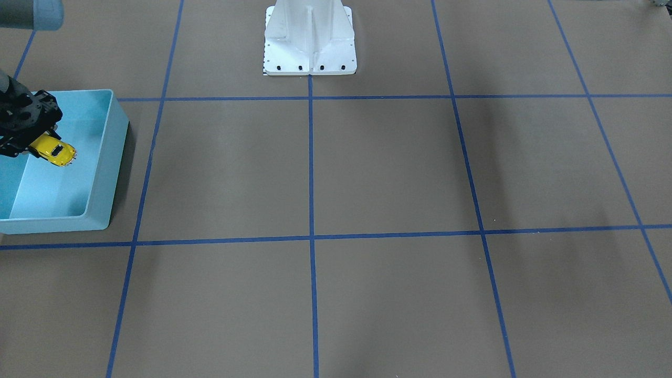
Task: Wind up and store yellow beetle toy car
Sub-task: 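Lower the car into the blue bin and open the right gripper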
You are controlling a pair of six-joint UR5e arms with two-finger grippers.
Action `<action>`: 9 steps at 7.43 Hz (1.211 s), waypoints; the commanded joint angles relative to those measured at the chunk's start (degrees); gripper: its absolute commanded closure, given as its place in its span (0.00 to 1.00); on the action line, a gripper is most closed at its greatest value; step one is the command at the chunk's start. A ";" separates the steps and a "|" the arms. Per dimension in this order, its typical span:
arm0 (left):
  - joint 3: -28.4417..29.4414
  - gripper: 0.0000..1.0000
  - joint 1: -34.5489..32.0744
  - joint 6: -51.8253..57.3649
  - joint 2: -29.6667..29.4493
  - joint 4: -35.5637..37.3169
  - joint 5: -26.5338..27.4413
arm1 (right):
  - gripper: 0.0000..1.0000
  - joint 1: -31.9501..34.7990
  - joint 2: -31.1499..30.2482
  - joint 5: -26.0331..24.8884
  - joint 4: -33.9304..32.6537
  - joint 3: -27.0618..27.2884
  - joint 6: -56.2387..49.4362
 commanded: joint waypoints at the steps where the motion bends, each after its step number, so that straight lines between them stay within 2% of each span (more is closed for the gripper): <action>1: 0.18 0.00 0.00 0.18 -0.01 -0.03 0.03 | 1.00 0.29 -2.65 0.92 10.61 -7.38 -0.15; 4: 0.35 0.00 0.00 0.18 -0.10 -0.12 -0.66 | 1.00 -0.50 -2.56 0.92 16.14 -11.89 -0.50; 6: 0.53 0.00 0.00 0.18 -0.19 -1.60 -0.67 | 1.00 -3.21 -3.26 1.10 19.84 -11.37 -0.68; 9: 0.61 0.00 0.09 0.53 -0.19 -2.05 -0.67 | 1.00 -6.47 -7.47 0.92 26.44 -11.11 -1.29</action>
